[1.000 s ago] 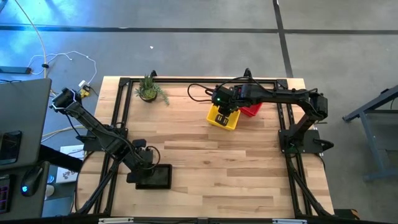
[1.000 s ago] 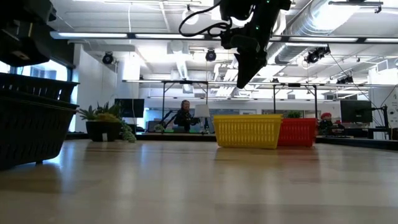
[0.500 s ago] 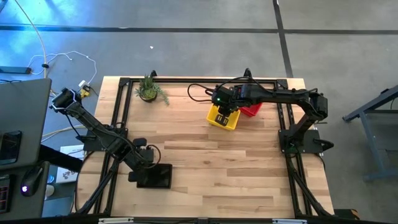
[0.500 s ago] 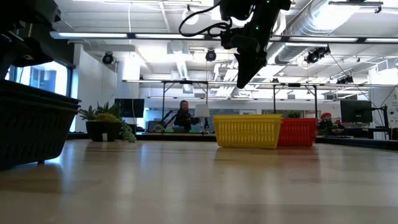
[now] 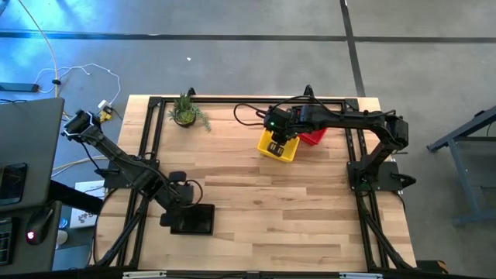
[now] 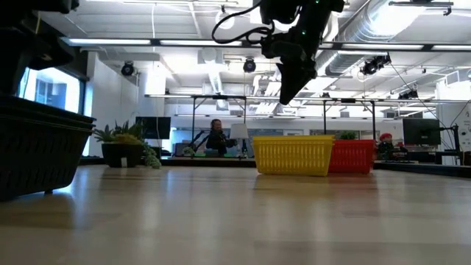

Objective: Stack baskets by color
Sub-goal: Adjust the stacked red bins on the table

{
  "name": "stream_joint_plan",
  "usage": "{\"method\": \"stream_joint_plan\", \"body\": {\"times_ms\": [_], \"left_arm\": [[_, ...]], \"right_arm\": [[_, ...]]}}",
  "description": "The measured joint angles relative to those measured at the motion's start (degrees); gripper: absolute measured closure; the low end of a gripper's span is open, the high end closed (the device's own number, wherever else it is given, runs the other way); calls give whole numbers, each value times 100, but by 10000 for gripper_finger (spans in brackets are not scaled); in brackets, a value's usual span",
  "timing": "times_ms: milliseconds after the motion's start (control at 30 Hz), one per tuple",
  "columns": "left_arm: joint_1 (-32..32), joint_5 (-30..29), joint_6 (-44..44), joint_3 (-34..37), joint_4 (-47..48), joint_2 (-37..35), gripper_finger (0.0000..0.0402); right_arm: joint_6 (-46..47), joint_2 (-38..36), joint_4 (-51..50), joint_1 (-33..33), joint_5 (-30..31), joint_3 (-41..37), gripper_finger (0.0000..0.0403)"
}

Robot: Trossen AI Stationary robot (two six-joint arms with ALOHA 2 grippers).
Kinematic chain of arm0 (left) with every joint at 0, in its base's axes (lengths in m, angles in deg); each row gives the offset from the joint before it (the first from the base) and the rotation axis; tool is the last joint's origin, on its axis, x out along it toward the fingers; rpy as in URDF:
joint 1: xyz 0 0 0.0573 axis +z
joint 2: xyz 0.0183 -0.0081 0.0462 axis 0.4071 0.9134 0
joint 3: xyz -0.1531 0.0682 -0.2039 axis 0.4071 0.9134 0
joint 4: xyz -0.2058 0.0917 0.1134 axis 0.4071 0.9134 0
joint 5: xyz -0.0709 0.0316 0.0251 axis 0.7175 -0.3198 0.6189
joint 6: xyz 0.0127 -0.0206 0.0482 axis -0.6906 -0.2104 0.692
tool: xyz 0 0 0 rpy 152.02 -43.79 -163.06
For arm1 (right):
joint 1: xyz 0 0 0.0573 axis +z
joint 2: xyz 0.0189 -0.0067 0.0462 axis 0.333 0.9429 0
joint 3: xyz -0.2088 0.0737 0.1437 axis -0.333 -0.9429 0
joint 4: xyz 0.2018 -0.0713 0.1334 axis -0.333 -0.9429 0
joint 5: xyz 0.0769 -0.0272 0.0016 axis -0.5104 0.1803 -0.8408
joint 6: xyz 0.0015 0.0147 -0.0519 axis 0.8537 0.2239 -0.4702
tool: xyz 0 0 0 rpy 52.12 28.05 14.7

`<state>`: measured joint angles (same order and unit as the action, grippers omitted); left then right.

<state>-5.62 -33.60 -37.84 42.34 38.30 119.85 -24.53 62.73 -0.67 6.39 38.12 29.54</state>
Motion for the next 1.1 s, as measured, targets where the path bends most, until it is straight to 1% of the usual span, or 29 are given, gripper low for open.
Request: {"method": "stream_joint_plan", "body": {"times_ms": [133, 300, 367, 433, 567, 633, 767, 900, 1000, 1100], "left_arm": [[-1, -42, 55, -65, -32, 0, 260], [-10, -44, 56, -65, -116, 0, 261], [-10, -45, 58, -65, -239, 0, 261], [-10, -68, 142, -65, -358, 0, 261], [-10, -211, 521, -65, -503, 0, 261], [-4, -387, 755, -65, -507, 0, 261], [31, -934, 1208, -65, -515, 0, 261], [155, -1184, 1438, -65, -672, 2, 261], [250, -1376, 1700, -65, -869, 2, 261], [359, -1761, 1996, -65, -1114, 4, 261]], "right_arm": [[70, 0, 1, -2, -58, 0, 350], [382, 0, 1, 0, -289, 0, 350], [455, 0, 1, 0, -289, 0, 350], [486, 0, 1, -2, -195, 0, 350], [487, 0, -22, -130, 238, 0, 350], [482, 0, -140, -276, 343, 0, 350], [612, 0, -596, -643, 337, 0, 350], [803, 0, -1127, -1021, 333, 0, 350], [828, 0, -1456, -1259, 152, 0, 350], [982, 0, -1811, -1409, -78, 0, 350]]}}
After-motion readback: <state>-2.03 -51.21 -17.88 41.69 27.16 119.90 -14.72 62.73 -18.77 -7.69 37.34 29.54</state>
